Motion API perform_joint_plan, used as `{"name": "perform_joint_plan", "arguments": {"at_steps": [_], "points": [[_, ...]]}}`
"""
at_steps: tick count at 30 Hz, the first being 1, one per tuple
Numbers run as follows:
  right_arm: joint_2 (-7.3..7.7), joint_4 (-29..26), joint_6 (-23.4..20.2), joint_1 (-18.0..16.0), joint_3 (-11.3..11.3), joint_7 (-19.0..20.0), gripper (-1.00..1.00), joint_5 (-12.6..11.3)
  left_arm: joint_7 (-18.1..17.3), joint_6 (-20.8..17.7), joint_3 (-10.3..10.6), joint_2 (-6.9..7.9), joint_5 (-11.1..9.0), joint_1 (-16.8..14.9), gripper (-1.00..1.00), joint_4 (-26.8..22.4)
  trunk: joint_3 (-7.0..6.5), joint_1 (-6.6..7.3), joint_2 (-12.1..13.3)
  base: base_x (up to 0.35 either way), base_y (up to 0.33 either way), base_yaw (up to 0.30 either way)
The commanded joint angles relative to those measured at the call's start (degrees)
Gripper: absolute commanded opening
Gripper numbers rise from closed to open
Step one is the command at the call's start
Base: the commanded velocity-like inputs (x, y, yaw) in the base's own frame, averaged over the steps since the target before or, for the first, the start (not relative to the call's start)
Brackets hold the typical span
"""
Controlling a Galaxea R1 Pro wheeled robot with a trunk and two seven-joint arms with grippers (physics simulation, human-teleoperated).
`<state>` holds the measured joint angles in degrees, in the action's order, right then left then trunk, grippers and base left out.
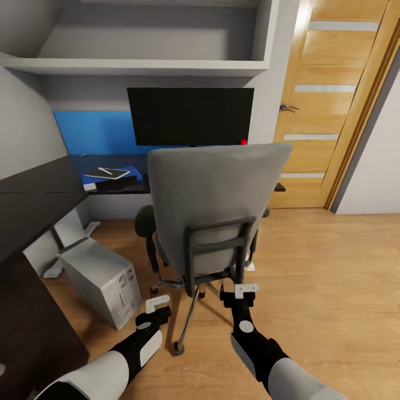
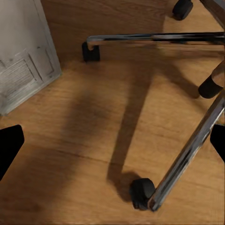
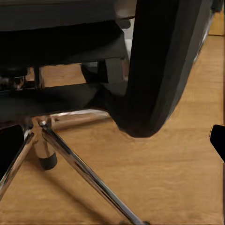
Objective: In the bedroom, organize the workspace by keeping the computer under the desk, ensuring the monitor is on the desk, placing the keyboard on the desk next to the monitor, placing the mouse on the desk next to the keyboard, moving the folder from the swivel chair onto the desk next to the mouse, stacking the notebook on top of the folder with the pen on top of the notebook, and positioning the swivel chair next to the desk.
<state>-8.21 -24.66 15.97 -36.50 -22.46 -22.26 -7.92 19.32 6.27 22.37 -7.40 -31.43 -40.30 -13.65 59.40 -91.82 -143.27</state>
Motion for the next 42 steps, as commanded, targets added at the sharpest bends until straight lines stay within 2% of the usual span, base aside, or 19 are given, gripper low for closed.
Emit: {"name": "perform_joint_plan", "arguments": {"at_steps": [1, 14, 16, 17, 19, 25, 28, 33, 36, 39, 42], "points": [[0.04, 0.05, 0.29, -0.06, -0.53, -0.33, 1.00, -0.61, 0.28, 0.22, 0.49, 0.01, -0.56, -0.04, 1.00, 0.02, 0.05, 0.05, -0.02, -0.329, 0.000, 0.000], [-0.08, 0.05, 0.31, -0.06, -0.66, -0.41, 1.00, -1.10, 0.28, 0.05, 0.43, 0.10, -0.69, -0.04, 1.00, 0.05, 0.05, 0.05, -0.02, -0.333, 0.000, 0.000], [2.38, 2.72, 4.09, -0.06, -0.54, -0.42, 1.00, -0.94, 0.38, 0.07, 0.39, 0.18, -0.90, -0.04, 1.00, 3.20, -0.39, 0.10, 0.00, -0.334, 0.000, 0.000], [3.74, 9.82, 9.38, -0.05, -0.62, -0.41, 1.00, -0.81, 0.39, 0.25, 0.35, 0.05, -0.96, -0.04, 1.00, 6.35, -0.62, 0.12, 0.02, -0.335, 0.000, 0.000], [4.09, 13.38, 13.73, -0.01, -0.60, -0.53, 1.00, -0.79, 0.38, 0.32, 0.33, 0.03, -0.98, -0.04, 1.00, 8.82, -1.01, 0.38, 0.46, -0.232, 0.000, 0.000], [4.32, 24.03, 18.99, 2.26, -0.65, -0.56, 1.00, -1.11, 0.38, 0.23, 0.12, 0.26, -1.88, 0.29, 1.00, 12.19, -2.09, 1.70, 2.87, -0.068, 0.000, 0.000], [4.37, 25.18, 21.83, 4.57, -0.61, -0.64, 1.00, -1.31, 0.37, 0.18, 0.11, 0.27, -2.19, 1.37, 1.00, 12.37, -2.63, 2.36, 4.07, -0.009, 0.000, 0.000], [4.95, 25.85, 29.39, 9.74, -0.50, -0.76, 1.00, -1.38, 0.34, 0.41, 0.13, 0.28, -2.37, 4.98, 1.00, 12.48, -3.53, 3.46, 6.07, -0.002, 0.000, 0.000], [5.39, 25.94, 31.32, 12.15, -0.48, -0.74, 1.00, -1.41, 0.30, 0.59, 0.08, 0.36, -2.39, 7.51, 1.00, 12.50, -4.07, 4.12, 7.28, 0.000, 0.000, 0.000], [5.50, 25.96, 31.64, 12.77, -0.50, -0.72, 1.00, -1.36, 0.29, 0.71, 0.06, 0.41, -2.40, 8.82, 1.00, 12.50, -4.60, 4.78, 8.48, 0.000, 0.000, 0.000], [5.30, 26.04, 31.26, 13.64, -0.61, -0.58, 1.00, -1.32, 0.27, 2.16, 0.07, 1.41, -2.44, 11.40, 1.00, 12.50, -5.14, 5.44, 9.68, 0.000, 0.000, 0.000]]}}
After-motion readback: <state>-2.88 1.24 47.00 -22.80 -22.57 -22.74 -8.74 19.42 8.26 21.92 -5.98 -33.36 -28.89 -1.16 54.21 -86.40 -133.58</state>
